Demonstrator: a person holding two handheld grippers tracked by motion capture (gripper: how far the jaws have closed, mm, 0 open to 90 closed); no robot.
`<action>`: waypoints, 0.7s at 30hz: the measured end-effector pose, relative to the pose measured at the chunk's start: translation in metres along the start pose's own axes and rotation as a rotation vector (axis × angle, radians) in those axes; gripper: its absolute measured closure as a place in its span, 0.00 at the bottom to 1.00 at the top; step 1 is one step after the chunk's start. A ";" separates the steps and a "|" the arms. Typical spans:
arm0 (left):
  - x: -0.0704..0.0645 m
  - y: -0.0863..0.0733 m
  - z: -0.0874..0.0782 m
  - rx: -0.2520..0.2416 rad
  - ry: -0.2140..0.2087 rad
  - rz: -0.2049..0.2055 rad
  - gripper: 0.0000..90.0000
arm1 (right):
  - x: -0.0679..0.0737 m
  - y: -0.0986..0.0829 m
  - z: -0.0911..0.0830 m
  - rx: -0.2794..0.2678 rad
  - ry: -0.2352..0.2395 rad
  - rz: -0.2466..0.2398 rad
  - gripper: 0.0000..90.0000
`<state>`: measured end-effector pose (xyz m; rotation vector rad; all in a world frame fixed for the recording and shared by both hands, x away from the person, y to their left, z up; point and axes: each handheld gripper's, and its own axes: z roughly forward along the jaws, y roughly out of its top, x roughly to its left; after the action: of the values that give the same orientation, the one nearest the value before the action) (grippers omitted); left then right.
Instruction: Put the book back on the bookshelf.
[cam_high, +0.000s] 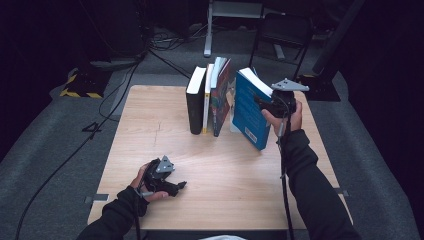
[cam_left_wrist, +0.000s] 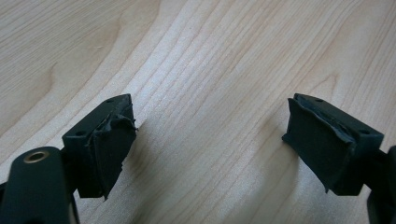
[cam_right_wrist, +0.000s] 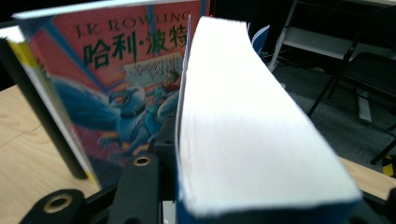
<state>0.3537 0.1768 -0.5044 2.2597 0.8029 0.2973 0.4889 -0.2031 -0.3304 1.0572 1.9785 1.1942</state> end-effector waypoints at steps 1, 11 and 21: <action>0.000 0.000 0.000 -0.001 0.000 -0.001 0.18 | 0.000 -0.002 -0.002 0.005 0.009 -0.001 0.66; 0.000 0.001 0.001 -0.001 0.000 0.000 0.18 | 0.001 -0.015 -0.020 0.054 0.022 -0.036 0.65; 0.000 0.001 0.001 0.001 0.001 0.003 0.18 | -0.003 -0.006 -0.021 0.124 0.042 -0.044 0.63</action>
<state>0.3547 0.1757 -0.5043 2.2619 0.8004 0.2993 0.4722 -0.2164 -0.3267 1.0512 2.1207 1.0910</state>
